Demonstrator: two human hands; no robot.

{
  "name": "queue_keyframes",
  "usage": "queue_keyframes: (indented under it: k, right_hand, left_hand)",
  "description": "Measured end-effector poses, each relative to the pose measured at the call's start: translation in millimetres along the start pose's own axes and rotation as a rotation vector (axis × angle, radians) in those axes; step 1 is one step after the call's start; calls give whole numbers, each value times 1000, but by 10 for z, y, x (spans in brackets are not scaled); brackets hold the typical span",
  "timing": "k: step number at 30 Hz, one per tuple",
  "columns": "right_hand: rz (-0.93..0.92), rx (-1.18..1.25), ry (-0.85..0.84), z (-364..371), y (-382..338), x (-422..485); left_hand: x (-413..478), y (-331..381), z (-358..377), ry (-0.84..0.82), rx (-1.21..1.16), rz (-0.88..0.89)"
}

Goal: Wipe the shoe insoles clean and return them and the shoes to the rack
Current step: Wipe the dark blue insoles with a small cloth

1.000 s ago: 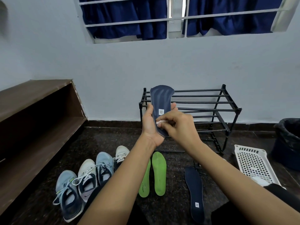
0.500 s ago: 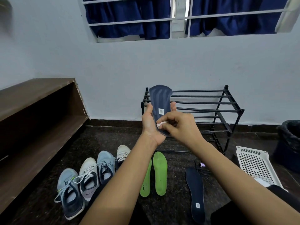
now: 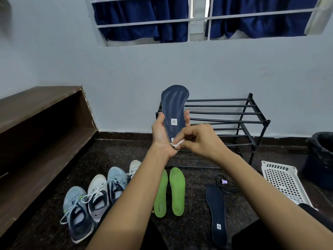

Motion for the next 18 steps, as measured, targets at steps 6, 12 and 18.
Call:
queue_keyframes:
  k: [6,12,18]
  right_hand:
    - [-16,-10,151,35,87,-39]
    - [-69,-195,431,109,137,-33]
    - [92,-120,166,-39,45,-36]
  left_hand:
    - [-28,-115,48,49,8,-4]
    - [-77,-288,111,49,78,-67]
    - [-8,-188,76,17,34,-50]
Point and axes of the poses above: each hand's wrist, its own x-axis towards the middle knuckle, its own z-axis out of the palm, y = z × x, the point moved 1 cm from there along x, towards the middle knuckle, and after that the axes turned 3 degrees about z, right-handed, at the moved point
